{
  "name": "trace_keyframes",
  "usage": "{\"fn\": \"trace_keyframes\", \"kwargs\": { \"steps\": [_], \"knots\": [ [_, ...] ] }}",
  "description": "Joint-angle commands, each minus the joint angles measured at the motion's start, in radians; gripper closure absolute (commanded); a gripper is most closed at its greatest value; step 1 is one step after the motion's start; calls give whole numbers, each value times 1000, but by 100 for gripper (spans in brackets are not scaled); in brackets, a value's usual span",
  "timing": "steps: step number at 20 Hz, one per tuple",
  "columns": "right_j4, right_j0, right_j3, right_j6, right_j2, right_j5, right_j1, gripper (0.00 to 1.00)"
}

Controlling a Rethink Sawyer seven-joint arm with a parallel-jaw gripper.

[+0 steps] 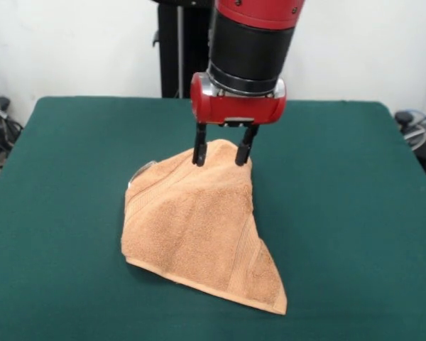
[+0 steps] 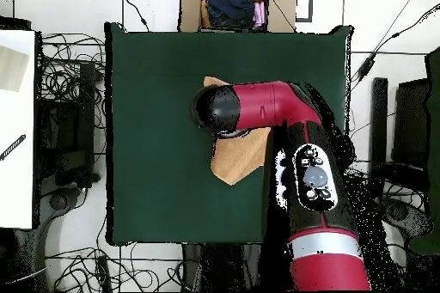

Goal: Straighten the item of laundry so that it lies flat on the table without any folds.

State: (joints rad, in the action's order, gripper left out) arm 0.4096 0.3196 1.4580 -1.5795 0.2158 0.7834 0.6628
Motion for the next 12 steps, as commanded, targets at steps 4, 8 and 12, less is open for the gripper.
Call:
{"fn": "trace_keyframes", "kwargs": {
  "steps": [4, 8, 12],
  "knots": [
    [78, -90, 54, -222, -91, -129, -22, 0],
    [58, -120, 58, -236, -121, -144, -26, 0],
    [36, -135, 60, -229, -142, -145, -23, 0]
  ]
}}
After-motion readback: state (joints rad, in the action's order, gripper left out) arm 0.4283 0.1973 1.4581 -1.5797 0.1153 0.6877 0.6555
